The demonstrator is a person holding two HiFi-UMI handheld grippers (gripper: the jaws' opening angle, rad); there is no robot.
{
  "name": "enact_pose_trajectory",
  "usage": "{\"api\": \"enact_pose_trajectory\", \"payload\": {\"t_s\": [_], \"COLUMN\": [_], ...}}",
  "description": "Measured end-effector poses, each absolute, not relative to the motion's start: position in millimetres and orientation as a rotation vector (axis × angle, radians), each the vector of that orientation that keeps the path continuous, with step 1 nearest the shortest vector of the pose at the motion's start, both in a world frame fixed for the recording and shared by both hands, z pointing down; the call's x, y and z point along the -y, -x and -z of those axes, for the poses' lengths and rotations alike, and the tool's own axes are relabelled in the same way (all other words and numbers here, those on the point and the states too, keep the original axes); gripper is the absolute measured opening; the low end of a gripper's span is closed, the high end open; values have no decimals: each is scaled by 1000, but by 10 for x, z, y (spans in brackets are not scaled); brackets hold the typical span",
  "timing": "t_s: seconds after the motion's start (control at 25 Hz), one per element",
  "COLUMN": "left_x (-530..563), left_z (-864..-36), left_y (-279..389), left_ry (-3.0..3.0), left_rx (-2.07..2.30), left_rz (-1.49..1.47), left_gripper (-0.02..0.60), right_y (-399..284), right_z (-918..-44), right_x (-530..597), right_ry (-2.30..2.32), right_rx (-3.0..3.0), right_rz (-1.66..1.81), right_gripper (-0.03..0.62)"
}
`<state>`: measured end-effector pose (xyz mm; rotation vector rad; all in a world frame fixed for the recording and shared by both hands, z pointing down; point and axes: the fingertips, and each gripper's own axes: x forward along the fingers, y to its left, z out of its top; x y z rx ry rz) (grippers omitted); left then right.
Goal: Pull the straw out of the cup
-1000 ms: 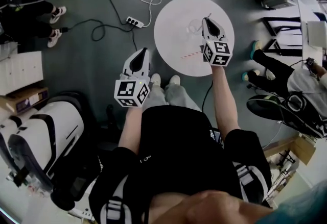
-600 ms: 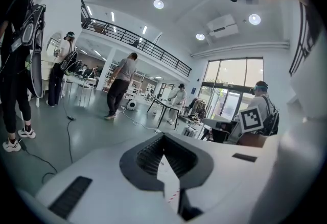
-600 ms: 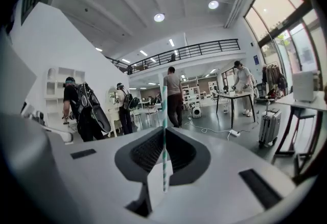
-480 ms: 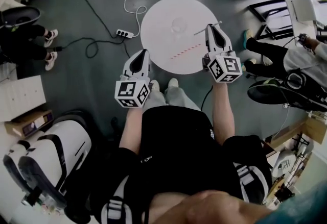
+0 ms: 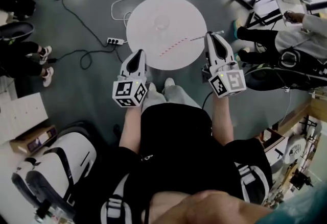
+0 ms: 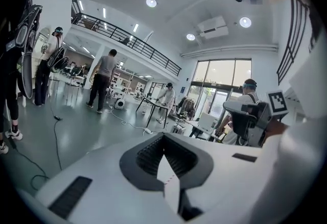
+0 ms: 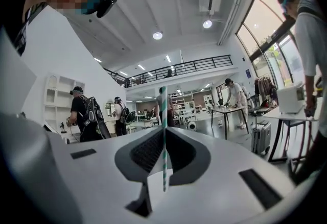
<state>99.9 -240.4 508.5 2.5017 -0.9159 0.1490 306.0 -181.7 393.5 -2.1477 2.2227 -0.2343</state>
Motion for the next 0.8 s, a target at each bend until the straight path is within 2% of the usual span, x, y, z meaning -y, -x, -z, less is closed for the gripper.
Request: {"api": "enact_pose_trajectory", "payload": {"t_s": [0.44,0.8], "left_x": [2048,2013], "left_z": [-4869,-4718], "left_y": [-1542,-1597], "left_ry": [-2612,-2615], "left_rx": [878,905], "left_rz": [-148,-102], "left_gripper": [8,8], "right_y": [-3102,-3186], "right_z": [-4182,-4216], "right_x": [1301,1313], "right_ry": [2060,2045], "right_rx": [-2281,-2310], "right_rz": [309,303], "right_gripper": [29,29]}}
